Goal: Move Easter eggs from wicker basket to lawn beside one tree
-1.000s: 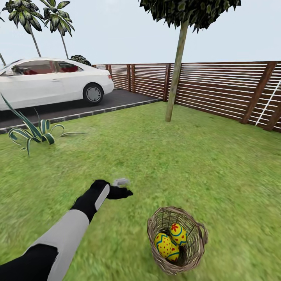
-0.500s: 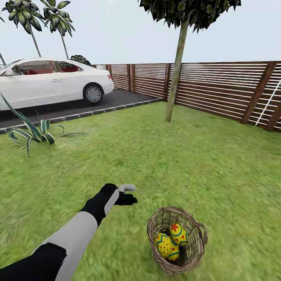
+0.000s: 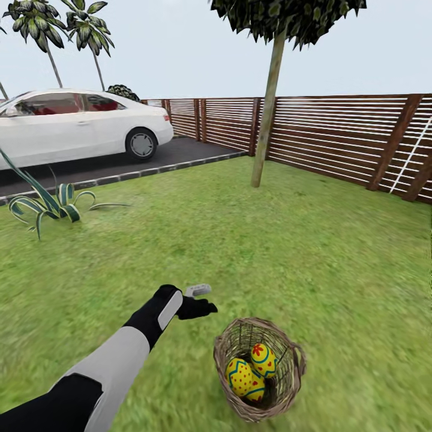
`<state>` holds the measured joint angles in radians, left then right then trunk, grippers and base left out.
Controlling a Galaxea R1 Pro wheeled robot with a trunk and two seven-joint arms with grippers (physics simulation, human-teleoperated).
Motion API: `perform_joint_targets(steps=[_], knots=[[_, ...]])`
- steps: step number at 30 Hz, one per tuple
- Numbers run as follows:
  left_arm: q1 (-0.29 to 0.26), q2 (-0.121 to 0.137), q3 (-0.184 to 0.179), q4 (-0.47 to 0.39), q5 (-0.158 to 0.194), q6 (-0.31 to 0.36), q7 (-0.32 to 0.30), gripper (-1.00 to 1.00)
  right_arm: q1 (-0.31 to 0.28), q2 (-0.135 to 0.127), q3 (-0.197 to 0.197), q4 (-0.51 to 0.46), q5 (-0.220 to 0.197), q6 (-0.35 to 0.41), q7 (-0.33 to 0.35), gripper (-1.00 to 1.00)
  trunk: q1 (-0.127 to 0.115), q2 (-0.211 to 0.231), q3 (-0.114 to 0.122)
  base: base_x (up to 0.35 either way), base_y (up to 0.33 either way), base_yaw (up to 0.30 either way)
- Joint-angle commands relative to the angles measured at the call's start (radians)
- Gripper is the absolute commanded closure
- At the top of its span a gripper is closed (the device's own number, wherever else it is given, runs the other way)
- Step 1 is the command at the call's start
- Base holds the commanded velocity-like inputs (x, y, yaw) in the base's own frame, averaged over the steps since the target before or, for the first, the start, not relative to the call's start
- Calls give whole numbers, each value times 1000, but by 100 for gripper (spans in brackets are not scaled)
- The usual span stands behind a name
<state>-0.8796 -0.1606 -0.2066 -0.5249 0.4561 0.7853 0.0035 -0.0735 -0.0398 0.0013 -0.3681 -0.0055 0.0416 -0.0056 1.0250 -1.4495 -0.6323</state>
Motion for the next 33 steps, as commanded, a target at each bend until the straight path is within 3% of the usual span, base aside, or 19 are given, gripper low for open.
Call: perform_joint_targets(steps=[1, 13, 16, 19, 21, 30, 33], knots=[[-1, 0, -2, 2, 1, 3, 1, -100, 0, 0, 0, -2, -1, 4, -1, -100, 0, -1, -1, 0, -296, 0], [8, 4, -1, 41, 2, -2, 1, -100, 0, 0, -2, -2, -1, 3, -1, -100, 0, -1, -1, 5, -287, 0], [8, 9, 1, 80, 1, -57, 2, -100, 0, 0, -4, -2, -1, 3, -1, -100, 0, -1, -1, 8, -67, 0], [8, 10, 1, 169, 2, -177, 11, -100, 0, 0, -4, -2, -1, 3, -1, -100, 0, -1, -1, 2, -15, 0], [8, 9, 1, 191, 2, -209, 19, -100, 0, 0, -4, -2, -1, 3, -1, -100, 0, -1, -1, 0, -4, 0], [8, 10, 1, 206, 0, -228, 27, -100, 0, -2, -6, -2, -3, 3, -1, -100, 0, -1, -1, 0, 0, 0], [8, 10, 1, 206, 0, -223, 27, -100, 0, -2, -3, -2, 3, 2, -1, -100, 11, -22, -10, 0, 0, 0]])
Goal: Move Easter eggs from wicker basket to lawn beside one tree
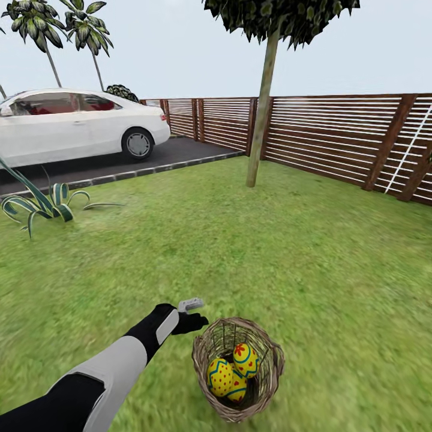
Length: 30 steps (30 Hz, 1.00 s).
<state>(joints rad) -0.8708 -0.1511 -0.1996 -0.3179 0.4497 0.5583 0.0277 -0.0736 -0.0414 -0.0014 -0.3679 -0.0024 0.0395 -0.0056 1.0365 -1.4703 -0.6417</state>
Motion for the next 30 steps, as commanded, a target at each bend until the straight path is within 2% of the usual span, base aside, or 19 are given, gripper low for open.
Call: perform_joint_targets(steps=[1, 11, 15, 16, 19, 21, 23, 25, 30], knots=[[0, 0, -6, -1, 6, 4, 3, -100, 0, 0, 2, -2, 1, 3, -1, -100, 4, -8, -4, 0, 0, 0], [0, -1, -6, 2, 7, 6, 3, -100, 0, -1, 7, -3, 5, 1, 6, -100, 42, -78, -35, 0, 0, 0], [0, 0, -6, 2, 7, 5, 3, -100, 0, -2, 3, -49, 0, 1, 12, -100, 58, -106, -48, 0, 0, 0], [0, -1, -6, 2, 7, 5, 3, -100, 0, -2, 1, -83, -2, 5, 15, -100, 61, -113, -51, 0, 0, 0], [0, -1, -6, 2, 6, 3, 3, -100, 0, 1, -4, -340, -8, 63, 29, -100, 73, -134, -61, 0, 0, 0], [0, -1, -6, 2, 7, 4, 3, -100, 0, 1, -8, -413, -14, 94, 31, -100, 81, -148, -67, 0, 0, 0], [0, -1, -6, 2, 7, 5, 3, -100, 0, 0, -30, -484, -55, 122, 35, -100, 88, -162, -73, 0, 0, 0], [0, -1, -7, 1, 7, 7, 3, -100, 0, -3, -65, -533, -148, 126, 37, -100, 96, -176, -79, 0, 0, 0], [0, -4, -7, 0, 7, 9, 2, -100, 0, -5, -84, -574, -252, 98, 56, -100, 115, -211, -95, 0, 0, 0]])
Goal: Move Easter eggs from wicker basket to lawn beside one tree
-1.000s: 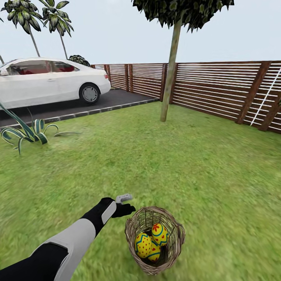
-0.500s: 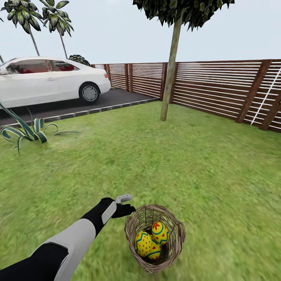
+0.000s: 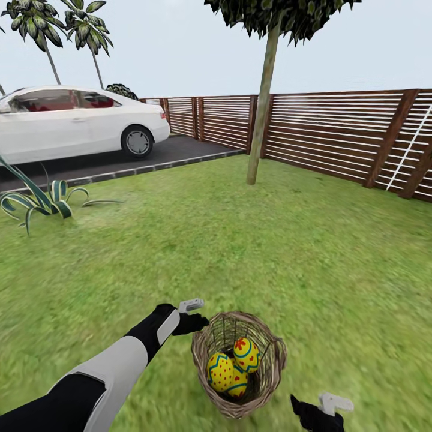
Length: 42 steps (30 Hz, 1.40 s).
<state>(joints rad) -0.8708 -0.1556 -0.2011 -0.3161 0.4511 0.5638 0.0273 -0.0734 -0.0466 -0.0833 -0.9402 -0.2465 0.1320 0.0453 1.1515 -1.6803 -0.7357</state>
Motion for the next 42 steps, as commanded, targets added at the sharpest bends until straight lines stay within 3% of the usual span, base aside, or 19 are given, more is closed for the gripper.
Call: perform_joint_targets(steps=[1, 4, 9, 13, 16, 19, 25, 42], knots=[[0, 0, -6, -1, 6, 4, 3, -100, 0, 1, -4, 0, -20, -7, 12, -100, 4, -8, -4, 0, 0, 0], [0, -2, -6, -1, 6, 5, 3, -100, 0, 0, -31, 5, -40, -73, 22, -100, 15, -29, -14, 0, 0, 0], [0, -2, -6, 0, 6, 7, 2, -100, 0, -3, -177, -14, -41, -100, 29, -100, 35, -64, -29, 0, 0, 0], [0, -3, -6, 0, 6, 7, 2, -100, 0, -16, -239, -104, -43, -95, 25, -100, 50, -92, -42, 0, 0, 0], [0, -4, -6, 0, 6, 7, 2, -100, 0, -21, -327, -205, -75, -89, 21, -100, 61, -113, -51, 0, 0, 0], [0, -3, -6, 0, 6, 6, 3, -100, -1, -24, -401, -239, -125, -81, 23, -100, 73, -134, -61, 0, 0, 0], [0, 3, -6, -1, 6, 5, 3, -100, -2, -57, -425, -247, -152, -78, 28, -100, 96, -176, -79, 0, 0, 0], [0, 16, 2, -13, 6, -13, 47, -100, -2, -68, -425, -279, -149, -80, 30, -100, 161, -295, -133, 0, 0, 0]])
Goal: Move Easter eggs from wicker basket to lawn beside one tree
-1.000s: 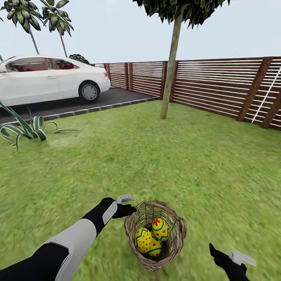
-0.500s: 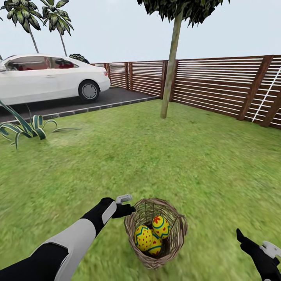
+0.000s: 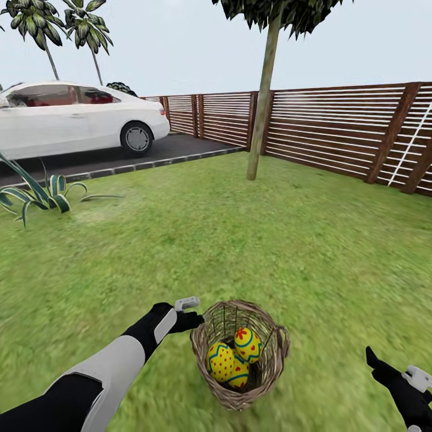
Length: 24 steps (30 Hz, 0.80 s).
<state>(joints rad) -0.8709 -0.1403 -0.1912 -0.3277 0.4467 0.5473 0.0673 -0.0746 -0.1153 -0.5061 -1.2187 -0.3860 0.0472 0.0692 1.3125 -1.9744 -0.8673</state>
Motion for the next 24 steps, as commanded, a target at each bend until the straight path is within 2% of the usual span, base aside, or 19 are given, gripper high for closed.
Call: perform_joint_targets(steps=[1, 5, 12, 18, 24], knots=[[-1, 1, -7, -2, 10, 3, 7, -100, -1, 0, -1, -3, -10, 5, 6, -100, 4, -8, -4, 0, 0, 0], [0, 1, -7, -2, 11, 3, 8, -100, -1, 1, 0, -8, -9, 5, 7, -100, 19, -36, -17, 0, 0, 0], [0, 2, -7, -1, 11, 3, 8, -100, -1, 0, 29, -7, -8, 7, 8, -100, 46, -85, -39, 0, 0, 0], [0, 2, -7, 1, 10, 2, 8, -100, -2, 1, 107, -36, -12, 46, 6, -100, 69, -127, -57, 0, 0, 0], [-1, 1, -7, -3, 10, 2, 8, -100, -32, 2, 128, -45, -14, 62, 6, -100, 92, -169, -76, 0, 0, 0]])
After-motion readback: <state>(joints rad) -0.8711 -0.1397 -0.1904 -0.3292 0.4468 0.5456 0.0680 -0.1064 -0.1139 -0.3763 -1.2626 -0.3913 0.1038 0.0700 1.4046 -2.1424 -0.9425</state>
